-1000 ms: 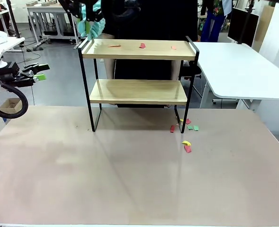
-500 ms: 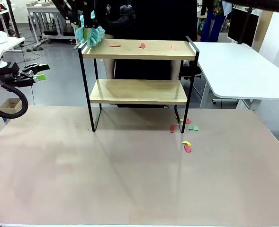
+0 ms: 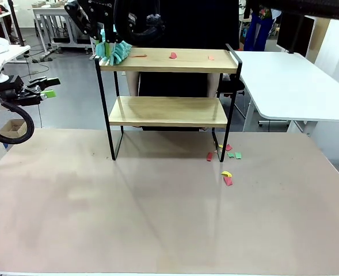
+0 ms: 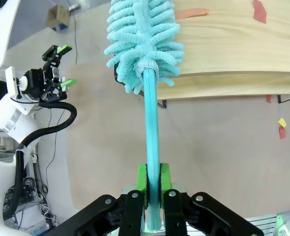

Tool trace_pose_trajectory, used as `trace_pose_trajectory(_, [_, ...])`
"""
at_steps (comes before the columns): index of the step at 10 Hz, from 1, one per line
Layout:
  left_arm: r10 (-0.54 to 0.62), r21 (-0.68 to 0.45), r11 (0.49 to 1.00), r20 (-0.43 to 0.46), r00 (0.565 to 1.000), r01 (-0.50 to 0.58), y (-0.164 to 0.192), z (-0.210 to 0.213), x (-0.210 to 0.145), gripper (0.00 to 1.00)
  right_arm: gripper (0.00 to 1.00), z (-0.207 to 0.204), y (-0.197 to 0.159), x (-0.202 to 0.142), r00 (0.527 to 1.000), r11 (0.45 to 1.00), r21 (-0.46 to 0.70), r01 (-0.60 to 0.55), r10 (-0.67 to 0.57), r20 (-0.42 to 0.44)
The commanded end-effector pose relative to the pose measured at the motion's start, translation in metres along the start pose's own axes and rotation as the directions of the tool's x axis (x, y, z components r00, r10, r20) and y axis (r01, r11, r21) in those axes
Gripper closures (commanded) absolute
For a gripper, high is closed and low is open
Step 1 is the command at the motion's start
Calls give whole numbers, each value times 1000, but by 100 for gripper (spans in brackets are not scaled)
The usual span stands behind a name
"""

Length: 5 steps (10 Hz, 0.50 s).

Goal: Clean the shelf.
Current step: Clean the specific section of the Shelf indicated by the human with the Duster.

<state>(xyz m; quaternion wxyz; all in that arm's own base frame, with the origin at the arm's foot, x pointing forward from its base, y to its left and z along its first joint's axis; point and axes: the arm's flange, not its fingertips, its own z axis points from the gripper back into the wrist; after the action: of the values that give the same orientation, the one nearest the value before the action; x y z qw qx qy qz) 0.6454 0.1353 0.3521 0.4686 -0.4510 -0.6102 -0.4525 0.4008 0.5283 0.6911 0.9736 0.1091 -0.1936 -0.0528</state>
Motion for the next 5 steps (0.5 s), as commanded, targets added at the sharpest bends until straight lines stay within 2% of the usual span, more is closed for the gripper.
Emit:
trace_pose_trajectory(1, [-9,2,1000,3,1000,9,-2,0,3,0,87,1,-1,2,1000,1000,1,3,-3,2])
trace_pose_trajectory(4, [-9,2,1000,3,1000,9,-2,0,3,0,87,-2,0,0,1000,1000,-3,0,0,-1])
trace_pose_trajectory(5, [-9,2,1000,3,1000,9,-2,0,3,0,87,-1,-13,2,1000,1000,-11,20,-20,-23])
